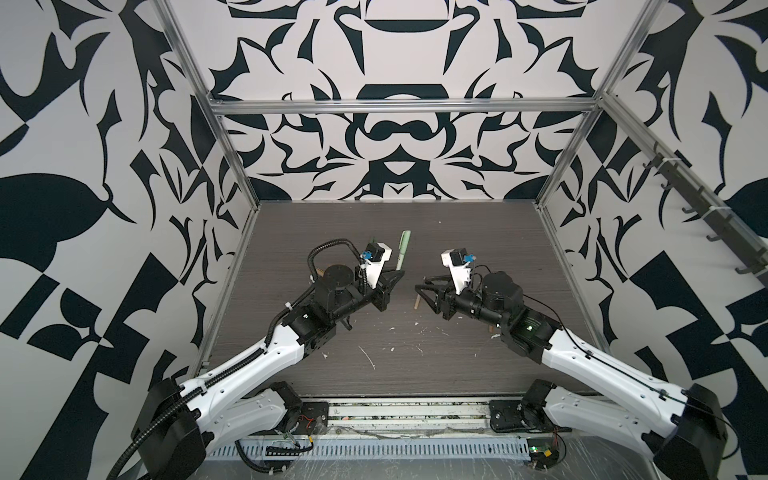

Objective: Insert the pens into the pen caps
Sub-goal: 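Press the cap down onto the pen with the right gripper while the left gripper holds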

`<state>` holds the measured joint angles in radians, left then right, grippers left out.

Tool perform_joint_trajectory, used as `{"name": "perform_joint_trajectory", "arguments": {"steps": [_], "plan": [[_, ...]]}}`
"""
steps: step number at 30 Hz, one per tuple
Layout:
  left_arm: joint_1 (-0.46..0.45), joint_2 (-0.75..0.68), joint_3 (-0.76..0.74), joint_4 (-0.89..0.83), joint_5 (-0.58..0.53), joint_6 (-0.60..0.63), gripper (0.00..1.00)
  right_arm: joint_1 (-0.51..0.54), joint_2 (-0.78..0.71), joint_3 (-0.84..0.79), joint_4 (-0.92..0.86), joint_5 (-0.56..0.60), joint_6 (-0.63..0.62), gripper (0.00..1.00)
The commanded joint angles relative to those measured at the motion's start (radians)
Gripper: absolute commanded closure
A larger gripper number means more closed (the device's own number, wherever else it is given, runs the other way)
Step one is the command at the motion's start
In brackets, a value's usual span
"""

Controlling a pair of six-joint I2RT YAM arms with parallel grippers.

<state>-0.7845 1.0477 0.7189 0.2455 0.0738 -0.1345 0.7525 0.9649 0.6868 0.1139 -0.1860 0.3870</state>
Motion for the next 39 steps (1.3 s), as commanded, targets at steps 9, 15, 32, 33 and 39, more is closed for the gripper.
{"name": "perform_joint_trajectory", "arguments": {"steps": [9,15,32,33,39], "plan": [[0.004,-0.019,-0.006,0.001,-0.051,0.058,1.00,-0.002,-0.004,0.160,-0.116,0.147,-0.154,0.53],[0.004,-0.014,0.004,-0.014,-0.074,0.067,1.00,-0.005,0.038,0.321,-0.190,0.132,-0.136,0.47],[0.003,-0.034,0.016,-0.032,-0.074,0.054,1.00,-0.022,0.301,0.641,-0.126,-0.011,-0.042,0.56],[0.004,-0.036,0.017,-0.032,-0.074,0.053,1.00,-0.022,0.310,0.644,-0.128,-0.014,-0.039,0.57],[0.004,-0.037,0.017,-0.034,-0.072,0.052,1.00,-0.022,0.353,0.648,-0.144,-0.080,-0.008,0.72]]}}
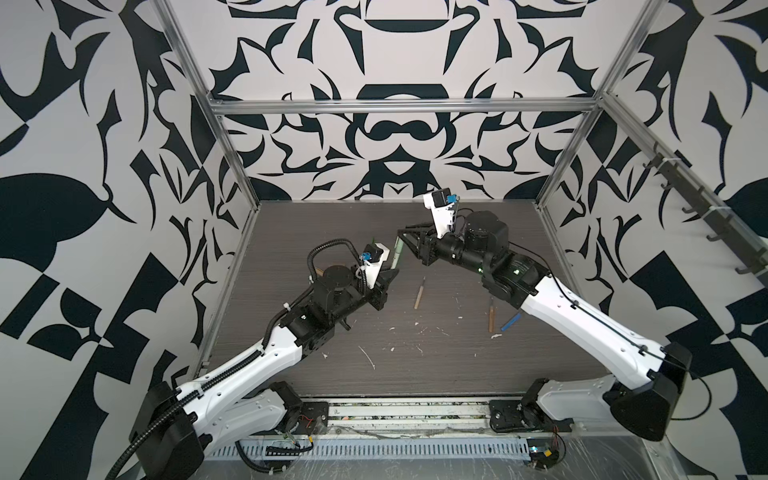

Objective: Insert the pens into the pen caps
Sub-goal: 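Press the cap down onto the pen with the right gripper while the left gripper holds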

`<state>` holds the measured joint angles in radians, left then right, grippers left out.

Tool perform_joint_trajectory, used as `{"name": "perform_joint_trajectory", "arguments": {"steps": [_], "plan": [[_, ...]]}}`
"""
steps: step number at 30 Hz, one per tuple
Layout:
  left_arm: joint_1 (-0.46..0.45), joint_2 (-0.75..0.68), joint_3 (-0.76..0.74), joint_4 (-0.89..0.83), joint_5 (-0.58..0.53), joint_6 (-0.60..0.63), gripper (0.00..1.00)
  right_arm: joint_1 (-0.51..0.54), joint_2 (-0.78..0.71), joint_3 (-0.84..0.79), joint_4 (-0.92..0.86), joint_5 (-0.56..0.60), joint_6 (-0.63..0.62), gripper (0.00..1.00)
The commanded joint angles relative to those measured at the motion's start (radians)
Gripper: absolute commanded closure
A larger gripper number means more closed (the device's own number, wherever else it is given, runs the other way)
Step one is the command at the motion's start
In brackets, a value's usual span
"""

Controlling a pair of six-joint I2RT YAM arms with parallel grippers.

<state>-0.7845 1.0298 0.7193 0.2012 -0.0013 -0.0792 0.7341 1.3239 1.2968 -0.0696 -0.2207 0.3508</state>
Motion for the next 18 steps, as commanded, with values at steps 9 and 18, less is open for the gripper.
{"name": "perform_joint_trajectory", "arguments": {"steps": [9,18], "plan": [[0.004,-0.028,0.012,0.053,-0.002,-0.058,1.00,-0.003,0.003,-0.027,0.088,-0.103,0.094,1.00],[0.004,-0.030,0.126,0.105,-0.024,-0.139,1.00,-0.003,0.000,-0.122,0.142,-0.131,0.133,1.00]]}}
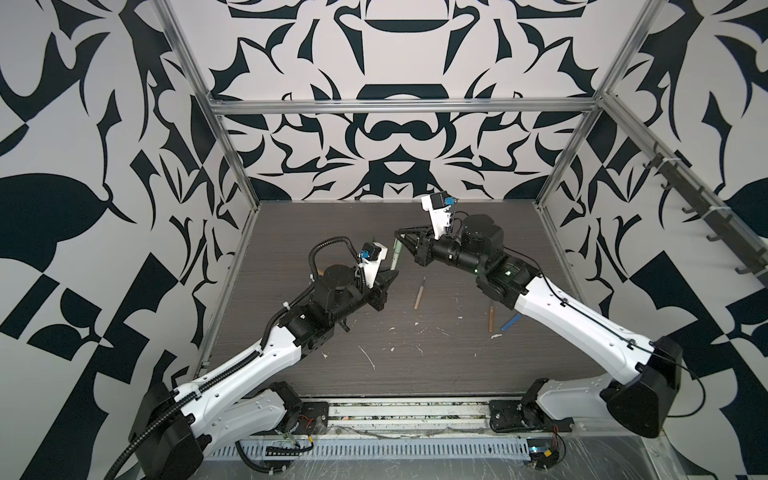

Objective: Insert the pens into the pen caps
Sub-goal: 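Press the cap down onto the pen with the right gripper while the left gripper holds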

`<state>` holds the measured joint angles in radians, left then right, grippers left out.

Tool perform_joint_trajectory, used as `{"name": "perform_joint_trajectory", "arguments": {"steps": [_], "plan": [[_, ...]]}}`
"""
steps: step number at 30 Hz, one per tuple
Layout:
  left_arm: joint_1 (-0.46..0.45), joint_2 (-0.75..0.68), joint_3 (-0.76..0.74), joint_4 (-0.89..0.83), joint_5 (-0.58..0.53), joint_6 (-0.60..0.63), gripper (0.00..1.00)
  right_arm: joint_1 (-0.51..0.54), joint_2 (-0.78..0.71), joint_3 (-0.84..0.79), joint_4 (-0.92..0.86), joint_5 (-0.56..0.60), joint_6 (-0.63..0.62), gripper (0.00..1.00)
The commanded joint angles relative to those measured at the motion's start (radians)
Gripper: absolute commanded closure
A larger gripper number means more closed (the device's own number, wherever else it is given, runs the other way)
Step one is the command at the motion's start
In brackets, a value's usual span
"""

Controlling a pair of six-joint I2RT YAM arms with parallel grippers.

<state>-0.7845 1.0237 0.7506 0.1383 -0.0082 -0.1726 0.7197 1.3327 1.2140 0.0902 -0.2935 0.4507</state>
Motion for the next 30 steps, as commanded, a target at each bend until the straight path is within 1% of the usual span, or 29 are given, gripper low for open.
{"name": "perform_joint_trajectory", "arguments": {"steps": [1,8,14,23,30], "plan": [[0.003,-0.019,0.106,0.187,-0.026,-0.044,1.00,0.012,-0.007,-0.050,-0.017,-0.058,0.034,1.00],[0.004,0.020,0.202,0.245,-0.054,-0.028,1.00,0.013,0.003,-0.132,-0.043,-0.056,-0.018,1.00],[0.005,0.048,0.261,0.263,-0.069,-0.021,1.00,0.021,0.006,-0.235,-0.005,-0.045,-0.018,1.00],[0.016,0.060,0.284,0.323,-0.091,-0.016,1.00,0.034,0.026,-0.344,0.037,-0.058,-0.011,1.00],[0.027,0.079,0.309,0.367,-0.076,-0.028,1.00,0.052,0.062,-0.402,0.101,-0.066,0.022,1.00]]}}
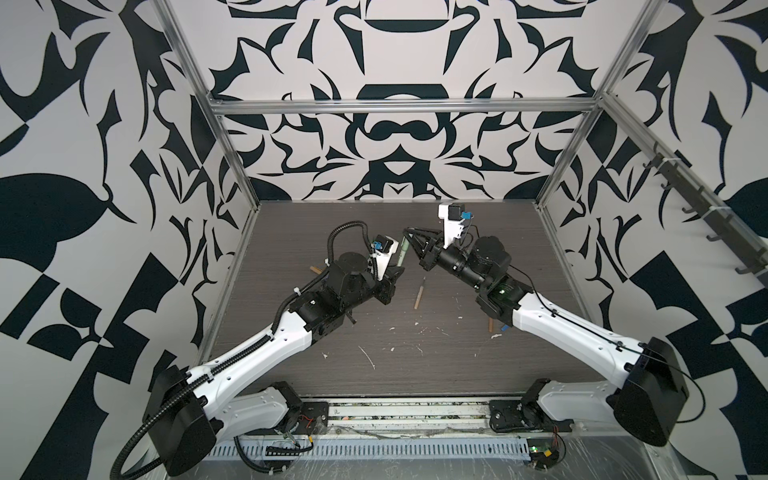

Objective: Insert the pens into the pen caps
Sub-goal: 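Press the cap down onto the pen with the right gripper while the left gripper holds, then open the right gripper off the cap and draw the right arm back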

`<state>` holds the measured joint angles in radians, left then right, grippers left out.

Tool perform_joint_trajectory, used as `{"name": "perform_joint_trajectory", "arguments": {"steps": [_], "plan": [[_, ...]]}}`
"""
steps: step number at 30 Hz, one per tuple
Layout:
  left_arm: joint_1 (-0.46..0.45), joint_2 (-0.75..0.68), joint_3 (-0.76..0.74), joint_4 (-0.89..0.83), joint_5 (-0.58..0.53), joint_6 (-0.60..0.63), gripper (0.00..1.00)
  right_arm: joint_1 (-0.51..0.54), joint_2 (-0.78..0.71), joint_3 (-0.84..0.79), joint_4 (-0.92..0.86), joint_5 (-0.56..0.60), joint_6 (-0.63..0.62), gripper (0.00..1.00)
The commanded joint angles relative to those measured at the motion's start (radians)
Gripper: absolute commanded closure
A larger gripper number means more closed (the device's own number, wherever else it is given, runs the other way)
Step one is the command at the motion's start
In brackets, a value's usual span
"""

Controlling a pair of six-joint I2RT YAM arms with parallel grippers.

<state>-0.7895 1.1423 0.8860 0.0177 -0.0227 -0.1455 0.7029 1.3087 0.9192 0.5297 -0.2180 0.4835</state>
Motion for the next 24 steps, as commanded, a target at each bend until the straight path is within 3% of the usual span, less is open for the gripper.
{"name": "perform_joint_trajectory", "arguments": {"steps": [1,10,16,21,24], "plan": [[0.033,-0.034,0.179,0.491,-0.058,-0.055,1.00,0.075,0.092,-0.111,-0.333,-0.139,-0.015,1.00],[0.058,-0.021,0.215,0.515,-0.034,-0.068,1.00,0.099,0.127,-0.135,-0.315,-0.116,-0.010,1.00],[0.057,-0.027,0.154,0.392,0.024,-0.047,1.00,0.097,0.045,-0.058,-0.364,-0.038,-0.014,0.99],[0.058,-0.073,0.002,0.271,0.108,-0.023,1.00,0.093,-0.038,0.054,-0.400,0.053,-0.034,0.85],[0.058,-0.109,-0.104,0.228,0.127,-0.046,1.00,0.092,-0.087,0.166,-0.446,0.072,-0.090,0.70]]}}
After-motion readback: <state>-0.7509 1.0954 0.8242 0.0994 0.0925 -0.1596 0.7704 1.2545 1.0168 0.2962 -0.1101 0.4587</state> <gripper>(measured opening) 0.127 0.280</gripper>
